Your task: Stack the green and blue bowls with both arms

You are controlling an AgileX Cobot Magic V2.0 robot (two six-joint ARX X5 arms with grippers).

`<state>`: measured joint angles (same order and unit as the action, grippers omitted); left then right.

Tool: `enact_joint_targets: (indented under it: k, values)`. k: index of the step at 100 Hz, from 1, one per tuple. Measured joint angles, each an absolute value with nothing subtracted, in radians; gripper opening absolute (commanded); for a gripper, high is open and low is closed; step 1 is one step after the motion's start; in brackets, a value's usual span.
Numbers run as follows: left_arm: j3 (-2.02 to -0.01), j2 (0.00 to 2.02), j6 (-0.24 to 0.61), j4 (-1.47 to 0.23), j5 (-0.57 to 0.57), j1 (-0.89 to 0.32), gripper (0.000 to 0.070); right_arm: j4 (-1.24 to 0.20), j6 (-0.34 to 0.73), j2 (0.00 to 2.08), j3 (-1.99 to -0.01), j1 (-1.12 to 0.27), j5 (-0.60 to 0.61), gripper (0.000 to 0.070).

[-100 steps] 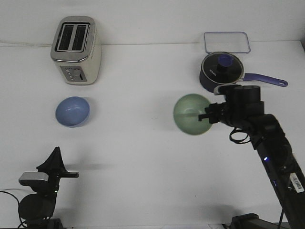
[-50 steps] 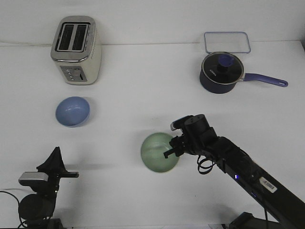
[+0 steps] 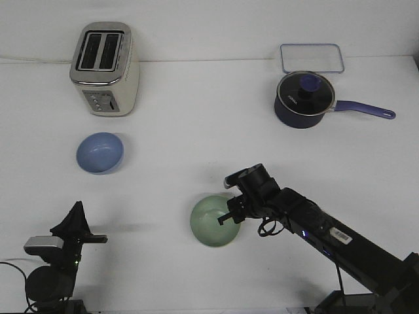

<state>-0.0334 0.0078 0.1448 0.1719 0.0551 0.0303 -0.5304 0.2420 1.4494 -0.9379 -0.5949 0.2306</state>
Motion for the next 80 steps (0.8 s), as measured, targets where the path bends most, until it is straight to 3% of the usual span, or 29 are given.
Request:
enact_joint_targets:
  k: [15,45,61,80]
  values:
    - [-0.034,0.008,0.204,0.172,0.054,0.03,0.0011,-0.515,0.239,1.448,-0.938,-0.595,0.231,0.0228]
    - [-0.193,0.073,0.296,0.03,0.02,0.03,0.0015,-0.492,0.196,1.226,-0.981,-0.514,0.204,0.0229]
    - [-0.376,0.265,0.303,-0.093,-0.032,0.031,0.0015,-0.463,0.118,1.074,-0.987,-0.423,0.178,0.0229]
    - [-0.645,0.634,0.28,-0.196,-0.04,0.047,0.0013,-0.369,0.069,0.913,-0.884,-0.385,0.129,0.0229]
